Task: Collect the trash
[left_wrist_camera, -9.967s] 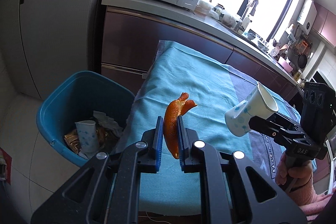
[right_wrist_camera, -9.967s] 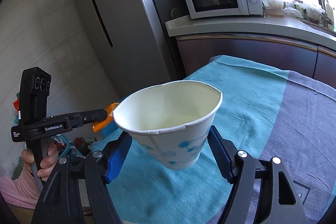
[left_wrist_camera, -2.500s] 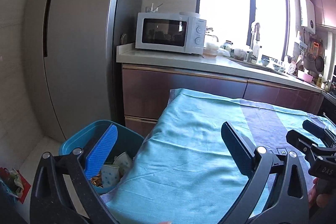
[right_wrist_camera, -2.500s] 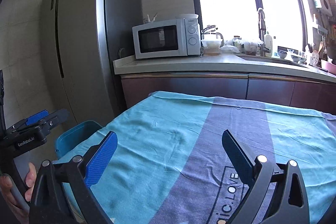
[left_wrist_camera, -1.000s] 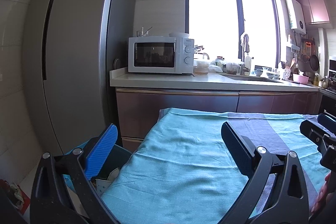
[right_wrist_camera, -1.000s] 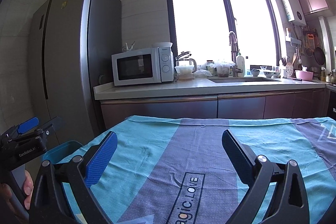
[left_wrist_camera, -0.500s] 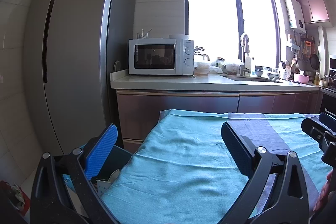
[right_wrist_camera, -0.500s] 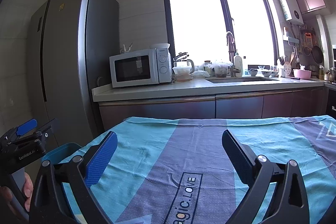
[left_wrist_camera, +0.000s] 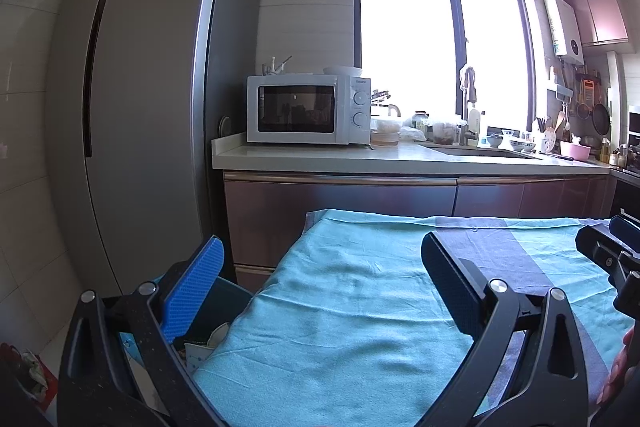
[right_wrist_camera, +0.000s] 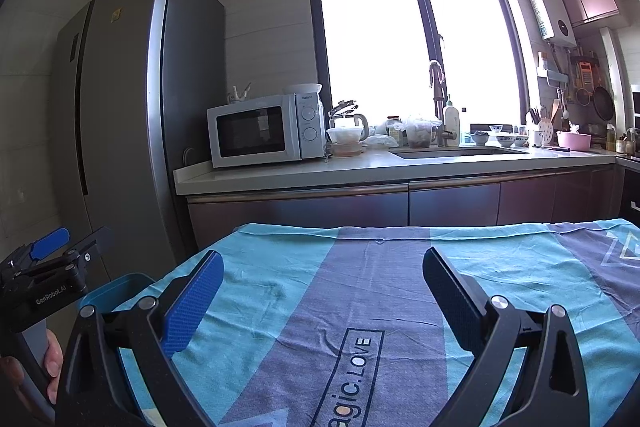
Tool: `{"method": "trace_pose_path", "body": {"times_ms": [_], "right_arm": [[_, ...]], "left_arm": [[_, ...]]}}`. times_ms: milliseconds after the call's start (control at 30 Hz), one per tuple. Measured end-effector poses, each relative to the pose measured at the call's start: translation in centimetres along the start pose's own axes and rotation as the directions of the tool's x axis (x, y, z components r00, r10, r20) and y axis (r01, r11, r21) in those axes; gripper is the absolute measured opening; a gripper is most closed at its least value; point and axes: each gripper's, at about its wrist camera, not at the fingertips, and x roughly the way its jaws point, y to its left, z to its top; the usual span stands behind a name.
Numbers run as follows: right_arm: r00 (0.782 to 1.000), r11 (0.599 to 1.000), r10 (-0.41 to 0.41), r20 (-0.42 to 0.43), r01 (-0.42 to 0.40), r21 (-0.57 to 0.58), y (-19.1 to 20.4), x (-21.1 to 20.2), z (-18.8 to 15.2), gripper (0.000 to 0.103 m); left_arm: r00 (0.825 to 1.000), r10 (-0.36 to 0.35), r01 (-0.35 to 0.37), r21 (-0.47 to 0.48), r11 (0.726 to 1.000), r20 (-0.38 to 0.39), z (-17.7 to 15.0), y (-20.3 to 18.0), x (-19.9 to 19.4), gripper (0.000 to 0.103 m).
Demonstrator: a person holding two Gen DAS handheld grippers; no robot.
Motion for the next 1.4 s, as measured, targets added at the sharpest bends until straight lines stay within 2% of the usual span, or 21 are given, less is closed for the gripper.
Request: {"method": "trace_pose_path", "body": {"times_ms": [1400], "right_arm": [[1.000,1.000,-0.017,0.000,0.017,-0.001,0.32,-0.34,0.00,0.096]], "left_arm": [[1.000,0.013,-0.013,-0.013,1.000,0.002,0.16,0.04,-0.11,0.097]]}}
